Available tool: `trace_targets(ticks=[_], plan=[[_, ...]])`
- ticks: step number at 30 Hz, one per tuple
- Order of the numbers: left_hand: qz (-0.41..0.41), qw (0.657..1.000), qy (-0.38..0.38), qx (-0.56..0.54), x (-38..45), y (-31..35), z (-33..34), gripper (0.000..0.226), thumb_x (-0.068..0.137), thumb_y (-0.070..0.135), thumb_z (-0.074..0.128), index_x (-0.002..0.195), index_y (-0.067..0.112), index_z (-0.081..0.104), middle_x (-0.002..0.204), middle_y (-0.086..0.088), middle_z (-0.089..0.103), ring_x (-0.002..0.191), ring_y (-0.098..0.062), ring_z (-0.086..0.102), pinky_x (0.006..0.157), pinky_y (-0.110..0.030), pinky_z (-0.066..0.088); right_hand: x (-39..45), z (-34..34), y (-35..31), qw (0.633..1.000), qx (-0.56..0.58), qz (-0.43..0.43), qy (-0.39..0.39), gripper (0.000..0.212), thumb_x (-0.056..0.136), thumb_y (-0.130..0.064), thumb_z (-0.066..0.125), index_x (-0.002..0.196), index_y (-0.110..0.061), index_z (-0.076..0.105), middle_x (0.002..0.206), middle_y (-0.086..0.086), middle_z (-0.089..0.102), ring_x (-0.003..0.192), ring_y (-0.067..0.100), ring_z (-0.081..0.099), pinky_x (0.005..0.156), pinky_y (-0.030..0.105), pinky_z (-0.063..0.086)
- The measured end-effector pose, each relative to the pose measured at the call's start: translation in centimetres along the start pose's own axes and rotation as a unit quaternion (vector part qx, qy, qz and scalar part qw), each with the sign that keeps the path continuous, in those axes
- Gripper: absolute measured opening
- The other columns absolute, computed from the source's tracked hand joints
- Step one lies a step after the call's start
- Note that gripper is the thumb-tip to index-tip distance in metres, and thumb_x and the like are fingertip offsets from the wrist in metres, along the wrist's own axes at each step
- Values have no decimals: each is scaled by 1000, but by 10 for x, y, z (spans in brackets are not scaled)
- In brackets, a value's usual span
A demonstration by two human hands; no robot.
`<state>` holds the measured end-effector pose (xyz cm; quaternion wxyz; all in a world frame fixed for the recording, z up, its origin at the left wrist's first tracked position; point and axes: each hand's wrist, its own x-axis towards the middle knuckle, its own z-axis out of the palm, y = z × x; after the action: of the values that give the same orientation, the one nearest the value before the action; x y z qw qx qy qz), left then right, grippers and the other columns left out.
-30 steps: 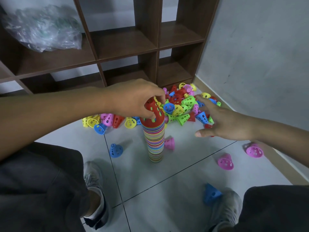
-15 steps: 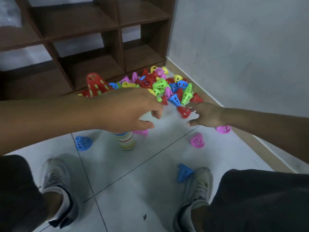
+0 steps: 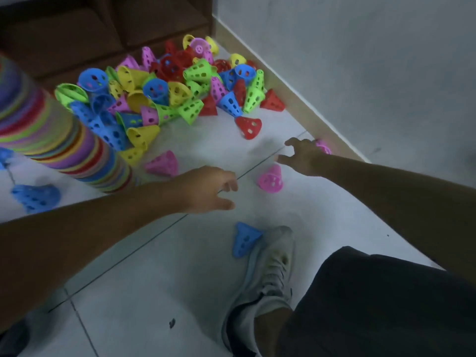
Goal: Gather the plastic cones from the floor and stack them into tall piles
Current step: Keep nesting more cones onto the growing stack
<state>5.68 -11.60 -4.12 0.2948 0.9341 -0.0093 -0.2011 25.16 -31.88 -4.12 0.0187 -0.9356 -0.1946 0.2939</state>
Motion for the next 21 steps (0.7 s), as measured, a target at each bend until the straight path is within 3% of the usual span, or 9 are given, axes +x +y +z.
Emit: trace_targets(ticks=[4,8,10,12,14,18,21], plan=[[-66,995,-66,-38,28,-17,44,47,87,46,74,129,31,58,123,2,57,82,-2,52,71,-18,39,17,34,17,988,125,65,-57,81,95,-62,53,152,-12,26,122,11,55,108,29,57,81,41,58],[-55,992,-93,-60,46,-19,79,45,89,44,73,130,34,59,123,-3,53,77,4,50,81,-20,38,38,66,14,960,241,118,-85,79,83,-66,63,134,-9,43,112,11,63,91,23,62,71,41,61],[-46,990,-115,-66,50,-18,93,36,89,39,74,123,32,64,118,-4,51,78,-5,56,78,-22,42,47,73,4,946,287,133,-77,73,78,-65,67,125,-11,51,109,10,64,91,24,67,63,37,59],[-30,991,-119,-60,54,-18,102,24,87,34,77,110,27,71,111,-6,53,84,-19,63,74,-26,48,53,77,-5,938,309,137,-79,51,83,-57,69,108,-15,57,106,9,64,91,25,67,70,38,59],[-26,991,-115,-64,56,-20,106,17,86,30,78,100,20,75,106,-5,55,95,-24,63,84,-34,53,55,76,-10,935,317,133,-90,41,86,-53,70,98,-16,58,106,9,63,95,27,65,82,41,59],[-30,995,-75,-59,57,-28,99,15,88,29,77,98,18,74,110,-3,57,111,-22,56,96,-31,44,60,79,-8,929,332,135,-91,53,82,-48,77,115,-13,54,122,9,52,107,29,58,89,40,58],[-20,999,7,-42,56,-36,86,12,86,24,79,94,16,75,117,-5,62,122,-20,50,95,-21,22,63,82,0,949,278,128,-73,65,73,-47,80,120,-9,54,124,10,50,108,27,59,85,38,59]])
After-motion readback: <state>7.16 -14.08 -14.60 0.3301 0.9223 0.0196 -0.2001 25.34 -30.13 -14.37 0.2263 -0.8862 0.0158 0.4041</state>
